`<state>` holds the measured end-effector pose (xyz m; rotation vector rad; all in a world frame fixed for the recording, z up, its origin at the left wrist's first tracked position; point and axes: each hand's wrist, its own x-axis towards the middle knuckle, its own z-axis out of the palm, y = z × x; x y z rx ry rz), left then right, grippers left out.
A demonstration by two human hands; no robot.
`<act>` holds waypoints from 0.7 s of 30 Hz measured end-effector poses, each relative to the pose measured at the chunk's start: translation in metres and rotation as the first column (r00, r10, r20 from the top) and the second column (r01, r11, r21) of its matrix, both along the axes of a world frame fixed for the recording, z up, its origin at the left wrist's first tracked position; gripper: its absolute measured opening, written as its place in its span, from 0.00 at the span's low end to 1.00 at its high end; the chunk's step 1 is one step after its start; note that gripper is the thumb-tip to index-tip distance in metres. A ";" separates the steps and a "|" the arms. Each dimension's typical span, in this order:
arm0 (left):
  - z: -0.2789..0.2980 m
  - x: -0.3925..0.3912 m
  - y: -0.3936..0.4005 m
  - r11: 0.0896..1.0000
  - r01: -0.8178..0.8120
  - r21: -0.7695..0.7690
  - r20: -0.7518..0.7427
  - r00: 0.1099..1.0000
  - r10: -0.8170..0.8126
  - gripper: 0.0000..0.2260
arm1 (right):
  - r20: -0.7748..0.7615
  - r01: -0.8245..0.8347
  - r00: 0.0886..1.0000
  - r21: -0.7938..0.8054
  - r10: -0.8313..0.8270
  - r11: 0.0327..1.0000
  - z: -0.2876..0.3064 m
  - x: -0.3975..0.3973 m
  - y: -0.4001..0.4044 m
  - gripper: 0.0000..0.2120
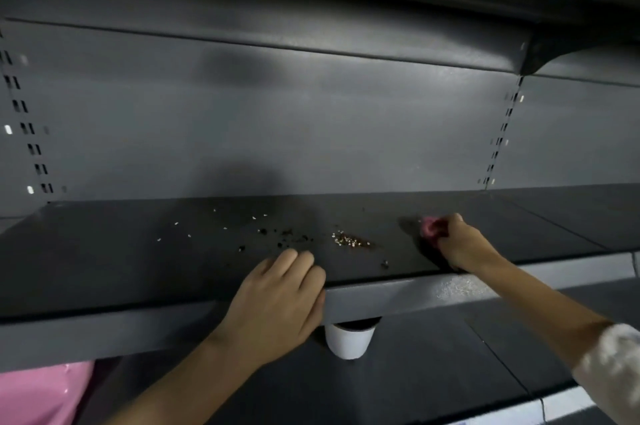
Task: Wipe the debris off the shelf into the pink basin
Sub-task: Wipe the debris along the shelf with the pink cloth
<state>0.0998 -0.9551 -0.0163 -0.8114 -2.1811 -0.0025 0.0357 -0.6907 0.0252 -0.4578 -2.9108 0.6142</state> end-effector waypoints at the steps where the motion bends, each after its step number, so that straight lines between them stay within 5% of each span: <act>1: 0.001 0.000 -0.003 1.000 0.003 0.005 -0.002 1.000 -0.003 0.11 | 0.031 0.003 0.999 0.043 -0.004 0.999 -0.001 0.004 -0.009 0.18; 11: -0.010 0.007 -0.047 0.999 -0.013 0.033 -0.021 1.000 0.014 0.12 | 0.123 -0.273 0.961 0.306 0.247 0.912 -0.014 0.005 -0.185 0.22; 16: -0.006 0.006 -0.068 0.996 -0.071 0.047 -0.041 0.996 0.073 0.12 | -0.096 -0.332 0.941 -0.081 0.324 0.940 -0.001 -0.013 -0.186 0.16; 21: -0.006 0.007 -0.075 0.992 -0.115 0.044 -0.017 0.993 0.115 0.13 | -0.316 -0.390 0.907 -0.376 0.280 0.840 0.026 -0.032 -0.085 0.13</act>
